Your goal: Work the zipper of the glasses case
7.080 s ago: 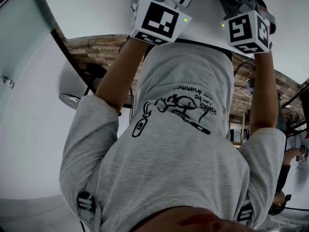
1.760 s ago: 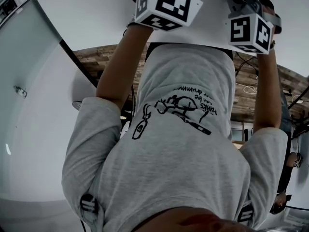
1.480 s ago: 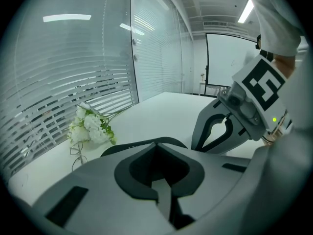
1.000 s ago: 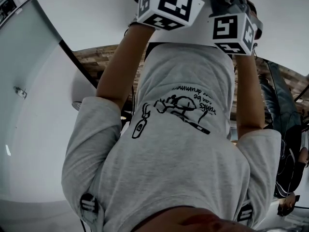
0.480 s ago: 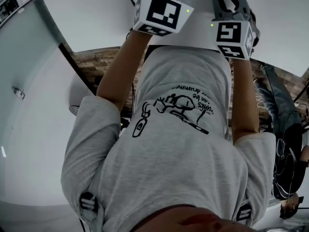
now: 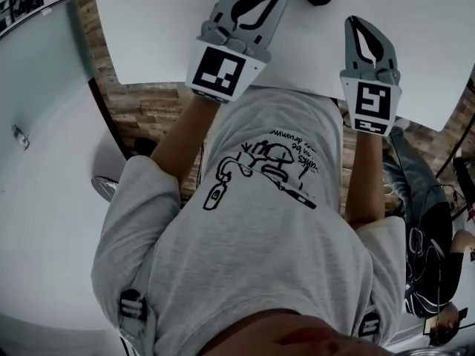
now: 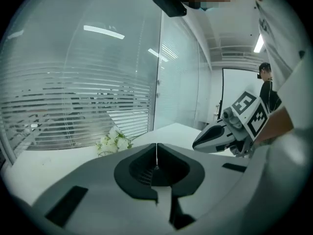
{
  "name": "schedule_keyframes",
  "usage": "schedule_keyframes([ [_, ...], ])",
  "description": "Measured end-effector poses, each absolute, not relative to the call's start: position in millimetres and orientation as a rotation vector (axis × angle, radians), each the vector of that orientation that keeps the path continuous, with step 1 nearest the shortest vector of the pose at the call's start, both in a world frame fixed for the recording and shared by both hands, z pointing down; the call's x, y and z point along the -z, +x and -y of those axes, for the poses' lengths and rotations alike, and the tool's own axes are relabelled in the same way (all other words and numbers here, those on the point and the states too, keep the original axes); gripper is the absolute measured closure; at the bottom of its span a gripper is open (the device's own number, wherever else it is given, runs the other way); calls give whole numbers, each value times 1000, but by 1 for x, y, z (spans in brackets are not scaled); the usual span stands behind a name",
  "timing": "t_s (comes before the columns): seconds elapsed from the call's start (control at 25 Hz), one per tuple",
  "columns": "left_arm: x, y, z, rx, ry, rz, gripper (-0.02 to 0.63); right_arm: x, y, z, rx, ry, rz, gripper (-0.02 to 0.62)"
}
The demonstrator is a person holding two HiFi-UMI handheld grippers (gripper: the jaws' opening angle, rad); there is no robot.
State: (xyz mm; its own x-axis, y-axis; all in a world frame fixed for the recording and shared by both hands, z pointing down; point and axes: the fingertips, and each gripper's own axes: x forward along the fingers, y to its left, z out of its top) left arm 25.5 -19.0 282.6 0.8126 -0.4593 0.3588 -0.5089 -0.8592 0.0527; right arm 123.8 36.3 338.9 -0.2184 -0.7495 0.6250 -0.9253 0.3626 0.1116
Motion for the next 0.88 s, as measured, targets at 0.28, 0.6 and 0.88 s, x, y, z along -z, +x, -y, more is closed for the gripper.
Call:
schedule_keyframes([
  [0.28,-213,4,11,-269,2794,850,584,-252,121,-29,-289,1552,2163,589],
  [0.6,-136,-4,-16,-129,2844,904,584,-154,115,-47,-183,1600,2321,589],
  [0.88,-84,-4,-33,11,2882,889,584,-94,98,-60,-79,1597,2413,589],
])
